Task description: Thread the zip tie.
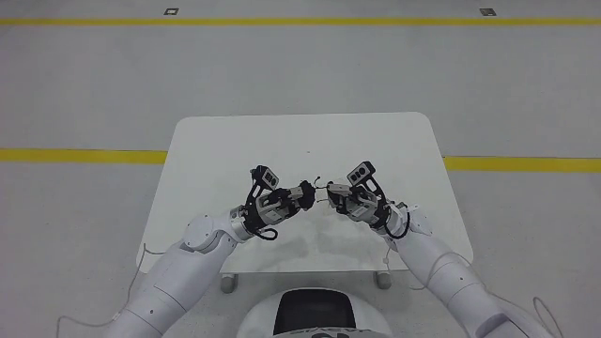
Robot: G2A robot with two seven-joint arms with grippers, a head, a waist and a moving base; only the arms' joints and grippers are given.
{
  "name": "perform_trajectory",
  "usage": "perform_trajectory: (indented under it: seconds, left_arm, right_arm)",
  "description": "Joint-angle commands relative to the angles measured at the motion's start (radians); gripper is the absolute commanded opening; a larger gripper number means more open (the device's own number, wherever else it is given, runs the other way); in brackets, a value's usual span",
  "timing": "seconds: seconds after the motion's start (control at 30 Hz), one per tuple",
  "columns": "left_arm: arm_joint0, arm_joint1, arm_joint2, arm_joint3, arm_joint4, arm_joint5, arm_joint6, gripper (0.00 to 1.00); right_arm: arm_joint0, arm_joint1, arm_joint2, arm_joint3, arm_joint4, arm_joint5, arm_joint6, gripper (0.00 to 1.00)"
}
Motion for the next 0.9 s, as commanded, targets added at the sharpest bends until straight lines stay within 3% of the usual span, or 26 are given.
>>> perform_trajectory:
  seconds: [0.0,0.87]
  left_arm:
    - [0.000,0.000,0.000,0.000,0.000,0.000,0.000,0.00]
    - [0.000,0.000,0.000,0.000,0.000,0.000,0.000,0.00]
  right_arm:
    - [0.000,0.000,0.002,0.000,0.000,0.001,0.000,0.00]
    - [-0.009,0.004,0.028,0.007,-0.002,0.007,0.000,0.00]
